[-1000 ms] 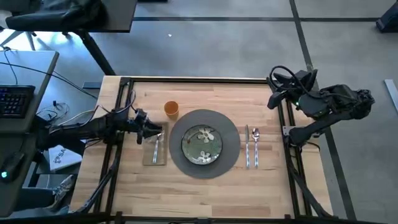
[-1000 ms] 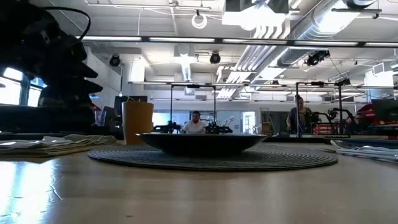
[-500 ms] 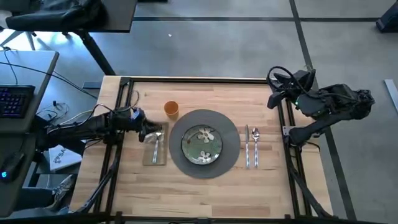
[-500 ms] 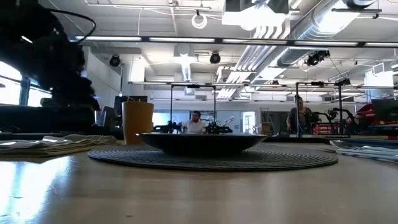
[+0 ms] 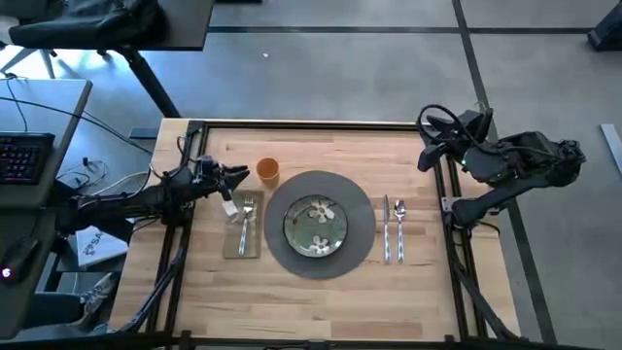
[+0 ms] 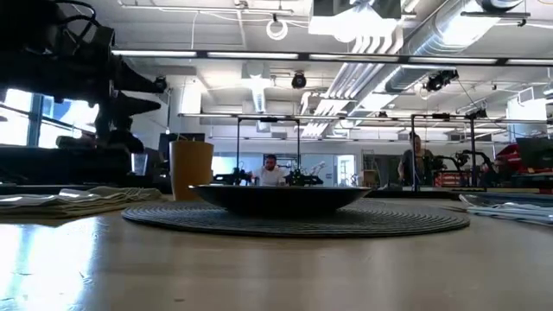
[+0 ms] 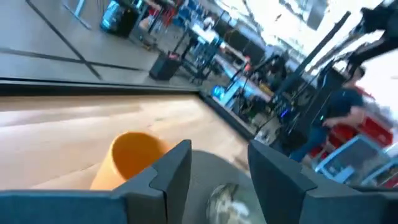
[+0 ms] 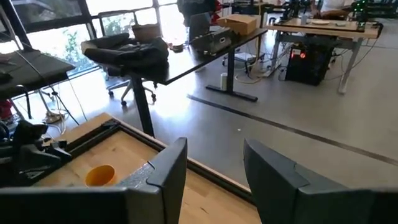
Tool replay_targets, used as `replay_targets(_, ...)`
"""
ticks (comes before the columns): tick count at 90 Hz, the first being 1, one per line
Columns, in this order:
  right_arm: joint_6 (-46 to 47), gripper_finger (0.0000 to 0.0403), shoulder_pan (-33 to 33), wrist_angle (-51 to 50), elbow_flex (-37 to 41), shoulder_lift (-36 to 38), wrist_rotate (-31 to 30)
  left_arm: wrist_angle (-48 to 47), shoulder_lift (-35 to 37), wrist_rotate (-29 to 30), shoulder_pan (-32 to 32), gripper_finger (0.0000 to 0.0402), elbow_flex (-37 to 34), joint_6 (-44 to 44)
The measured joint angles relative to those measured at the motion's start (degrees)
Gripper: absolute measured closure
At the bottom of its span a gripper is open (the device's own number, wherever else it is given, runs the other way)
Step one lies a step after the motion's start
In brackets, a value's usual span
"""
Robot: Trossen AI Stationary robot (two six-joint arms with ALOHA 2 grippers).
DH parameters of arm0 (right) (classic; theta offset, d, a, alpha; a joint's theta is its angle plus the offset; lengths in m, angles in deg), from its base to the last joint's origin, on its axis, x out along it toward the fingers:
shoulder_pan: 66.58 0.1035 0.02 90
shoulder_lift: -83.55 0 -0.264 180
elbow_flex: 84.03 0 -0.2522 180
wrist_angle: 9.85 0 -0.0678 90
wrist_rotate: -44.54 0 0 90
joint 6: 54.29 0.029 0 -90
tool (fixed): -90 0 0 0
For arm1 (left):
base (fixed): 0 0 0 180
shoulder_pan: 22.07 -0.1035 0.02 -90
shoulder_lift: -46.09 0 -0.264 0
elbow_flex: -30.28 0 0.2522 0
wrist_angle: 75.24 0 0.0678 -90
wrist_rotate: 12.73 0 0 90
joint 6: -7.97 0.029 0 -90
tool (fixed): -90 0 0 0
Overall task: Set table place
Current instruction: Return to Home Position
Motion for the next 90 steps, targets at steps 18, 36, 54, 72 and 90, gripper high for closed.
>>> replay_targets(18, 0.0, 0.0265, 0.0, -0.5, 0.0, 0.0, 0.2, 2.7, 0.0, 5.8, 5.3, 0.0287, 0.0, -4.2)
replay_targets(36, 0.0, 0.0265, 0.0, -0.5, 0.0, 0.0, 0.5, -1.0, -3.0, 21.0, 13.8, 0.029, 0.0, -12.2)
replay_targets(54, 0.0, 0.0265, 0.0, -0.6, 0.0, 0.0, 1.3, -5.2, -7.9, 29.1, 20.6, 0.0291, 0.0, -19.3)
replay_targets(72, -1.1, 0.0265, 0.0, -0.6, 0.0, 0.0, 1.3, -12.4, -11.6, 36.9, 23.8, 0.0291, 0.0, -38.2)
replay_targets(90, -1.5, 0.0265, 0.0, -1.3, 0.0, 0.0, 2.4, -12.9, -14.0, 40.3, 25.5, 0.0291, 0.0, -45.5)
